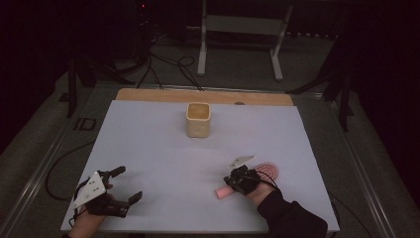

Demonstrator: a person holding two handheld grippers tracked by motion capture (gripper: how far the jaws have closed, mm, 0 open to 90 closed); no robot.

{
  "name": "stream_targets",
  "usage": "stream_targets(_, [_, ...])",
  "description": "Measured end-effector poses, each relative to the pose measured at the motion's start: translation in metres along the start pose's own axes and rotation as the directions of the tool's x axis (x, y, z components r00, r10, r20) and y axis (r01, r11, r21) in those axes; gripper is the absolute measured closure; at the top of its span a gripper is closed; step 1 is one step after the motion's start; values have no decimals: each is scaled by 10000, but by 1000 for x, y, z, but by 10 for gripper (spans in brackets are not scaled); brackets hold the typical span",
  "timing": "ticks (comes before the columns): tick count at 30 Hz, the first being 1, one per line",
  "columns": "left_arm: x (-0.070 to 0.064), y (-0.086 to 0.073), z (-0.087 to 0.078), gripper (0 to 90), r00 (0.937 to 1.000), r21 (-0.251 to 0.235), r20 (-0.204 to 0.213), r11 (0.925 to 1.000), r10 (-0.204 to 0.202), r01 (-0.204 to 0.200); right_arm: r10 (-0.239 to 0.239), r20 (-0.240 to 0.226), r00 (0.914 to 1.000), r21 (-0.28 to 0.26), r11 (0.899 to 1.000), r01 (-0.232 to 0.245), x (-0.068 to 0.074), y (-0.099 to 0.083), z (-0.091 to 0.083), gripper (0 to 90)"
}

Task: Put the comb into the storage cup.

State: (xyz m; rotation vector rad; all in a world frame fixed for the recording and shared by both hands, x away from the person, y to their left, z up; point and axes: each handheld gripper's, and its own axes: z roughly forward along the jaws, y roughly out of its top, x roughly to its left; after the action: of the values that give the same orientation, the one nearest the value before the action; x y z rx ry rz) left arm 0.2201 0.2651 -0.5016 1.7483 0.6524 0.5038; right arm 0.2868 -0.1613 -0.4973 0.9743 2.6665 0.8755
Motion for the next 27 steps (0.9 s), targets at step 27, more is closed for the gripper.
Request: stream_targets(27, [1, 0, 0, 0, 10000, -43, 37, 10000, -38, 38, 97, 553, 9984, 981, 9951, -151, 0, -62, -45, 900])
